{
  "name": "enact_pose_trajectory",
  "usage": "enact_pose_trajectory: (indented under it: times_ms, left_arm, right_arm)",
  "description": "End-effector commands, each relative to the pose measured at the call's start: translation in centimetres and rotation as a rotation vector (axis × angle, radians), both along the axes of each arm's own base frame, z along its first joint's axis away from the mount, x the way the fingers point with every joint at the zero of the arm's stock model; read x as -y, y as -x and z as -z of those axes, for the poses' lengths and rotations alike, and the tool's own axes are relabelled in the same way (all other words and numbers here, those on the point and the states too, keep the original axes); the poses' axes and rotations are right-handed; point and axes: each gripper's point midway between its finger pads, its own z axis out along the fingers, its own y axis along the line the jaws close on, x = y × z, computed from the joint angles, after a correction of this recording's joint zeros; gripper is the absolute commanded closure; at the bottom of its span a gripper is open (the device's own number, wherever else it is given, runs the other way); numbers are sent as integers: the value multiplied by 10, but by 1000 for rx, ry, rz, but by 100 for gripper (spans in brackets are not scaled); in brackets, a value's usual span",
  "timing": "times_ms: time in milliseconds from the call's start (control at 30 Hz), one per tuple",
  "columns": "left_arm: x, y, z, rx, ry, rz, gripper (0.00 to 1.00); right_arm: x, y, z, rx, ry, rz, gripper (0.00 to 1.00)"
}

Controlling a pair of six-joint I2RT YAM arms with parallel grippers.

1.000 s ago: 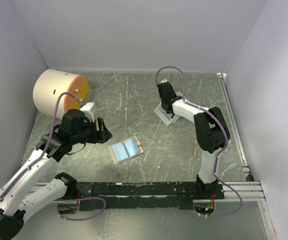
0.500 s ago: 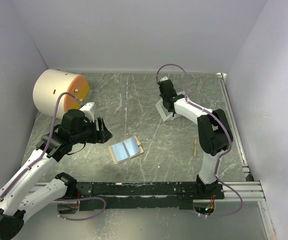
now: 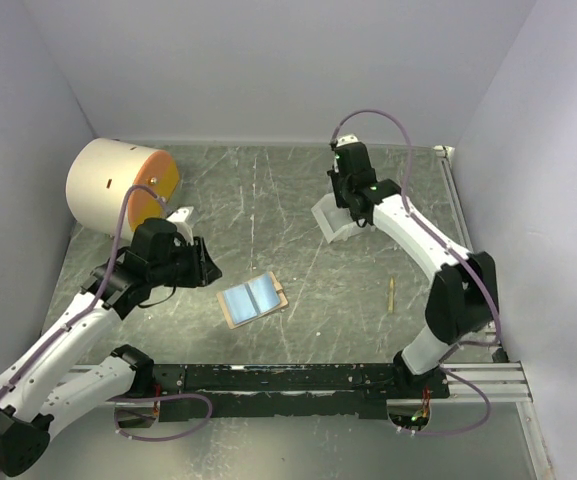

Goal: Put the credit cards into the card holder
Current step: Pick up the credit card from the storage box.

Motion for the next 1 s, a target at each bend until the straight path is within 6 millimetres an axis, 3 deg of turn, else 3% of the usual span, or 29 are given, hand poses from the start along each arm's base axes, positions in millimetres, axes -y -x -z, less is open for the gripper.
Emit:
enact_pose_trajectory:
  times_ms: [0, 67, 167, 333, 467, 767, 967]
  left_arm:
    - [14, 7, 14, -58, 68, 28, 65]
    - [21, 10, 21, -85, 104, 41, 80]
    - [28, 13, 36, -127, 139, 53, 93]
    - [34, 14, 59, -186, 164, 39, 93]
    - [36, 15, 76, -228, 165, 30, 93]
    - [31, 16, 108, -283, 137, -14, 93]
    - [25, 20, 127, -322, 106, -46, 93]
  right_arm:
    - [-26, 23, -42, 41, -249, -38, 100]
    - [-37, 34, -55, 56, -340, -73, 100]
    - [-55, 54, -68, 57, -475, -138, 100]
    - [-83, 86, -83, 18, -709, -216, 100]
    - [-110, 118, -84, -75, -902, -320, 100]
    - [-143, 157, -50, -275, -1092, -326, 100]
    - [-185, 187, -16, -499, -1184, -300, 100]
